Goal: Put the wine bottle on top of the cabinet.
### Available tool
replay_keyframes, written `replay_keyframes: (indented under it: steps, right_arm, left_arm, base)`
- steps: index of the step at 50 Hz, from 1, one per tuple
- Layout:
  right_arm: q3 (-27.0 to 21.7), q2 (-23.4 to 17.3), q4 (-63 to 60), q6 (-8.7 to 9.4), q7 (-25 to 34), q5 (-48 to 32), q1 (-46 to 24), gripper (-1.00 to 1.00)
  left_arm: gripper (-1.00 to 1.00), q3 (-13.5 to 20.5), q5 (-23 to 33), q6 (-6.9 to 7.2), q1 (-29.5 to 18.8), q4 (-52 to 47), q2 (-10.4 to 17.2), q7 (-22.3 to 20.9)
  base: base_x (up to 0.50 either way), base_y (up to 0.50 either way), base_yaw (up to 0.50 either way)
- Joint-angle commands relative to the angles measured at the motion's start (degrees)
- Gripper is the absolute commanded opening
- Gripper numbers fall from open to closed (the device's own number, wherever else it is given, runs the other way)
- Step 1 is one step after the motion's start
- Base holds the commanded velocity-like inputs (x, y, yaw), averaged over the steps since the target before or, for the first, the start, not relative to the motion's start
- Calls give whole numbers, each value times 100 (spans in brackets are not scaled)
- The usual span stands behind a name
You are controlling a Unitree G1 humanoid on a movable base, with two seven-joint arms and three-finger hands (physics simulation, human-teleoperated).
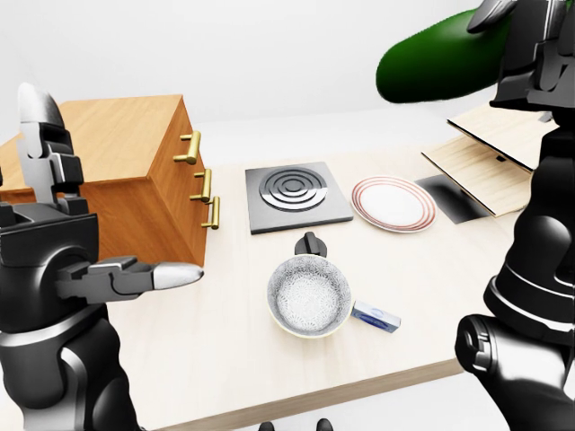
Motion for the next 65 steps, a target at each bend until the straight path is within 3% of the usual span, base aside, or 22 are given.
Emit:
replay_keyframes:
  steps: [1,24,31,36,37,38,41,46,49,58,65]
  right_arm:
    - [231,6,187,0,-690,1049,-488,-100]
    - [412,179,456,0,-404,612,-476,-100]
    - [388,235,443,0,-386,590,-490,-100]
    - [440,266,485,0,-378,583,-492,-100]
    - [449,267,485,0,-376,581,-502,-100]
    - [425,286,483,0,-376,598,-507,-100]
    - [411,307,492,0,-397,626,-485,-100]
    - [396,328,431,0,-445,678,-466,-100]
    - [378,335,355,0,-484,723,-460,-100]
    - [359,342,282,0,-534,826,-305,-100]
    - [372,356,281,0,-584,888,-275,-100]
  left_arm:
    - [100,117,-145,0,-23,-198,35,17]
    - [100,95,-282,0,-139,-373,111,160]
    - [100,46,-500,0,-787,-767,338,538]
    - [100,-383,-341,0,-1576,-564,488,880]
    - [100,-511,-338,0,-2150,-436,555,1061]
    - [100,-598,-303,0,-2278,-401,560,1113]
    - [100,-1141,6,0,-2556,-322,521,1264]
    - [100,-1718,684,0,-3080,202,454,1225]
    - [100,-2012,1177,0,-3309,932,227,1049]
    - [100,-2275,2325,0,-3440,2073,-287,534]
    - [100,-2493,3145,0,-3656,3228,-740,438]
  base:
    - [0,0,0]
    - [0,0,0]
    - [0,0,0]
    - [0,0,0]
    - [0,0,0]
    - [0,0,0]
    - [0,0,0]
    - [0,0,0]
    - [0,0,0]
    - [0,0,0]
    - [0,0,0]
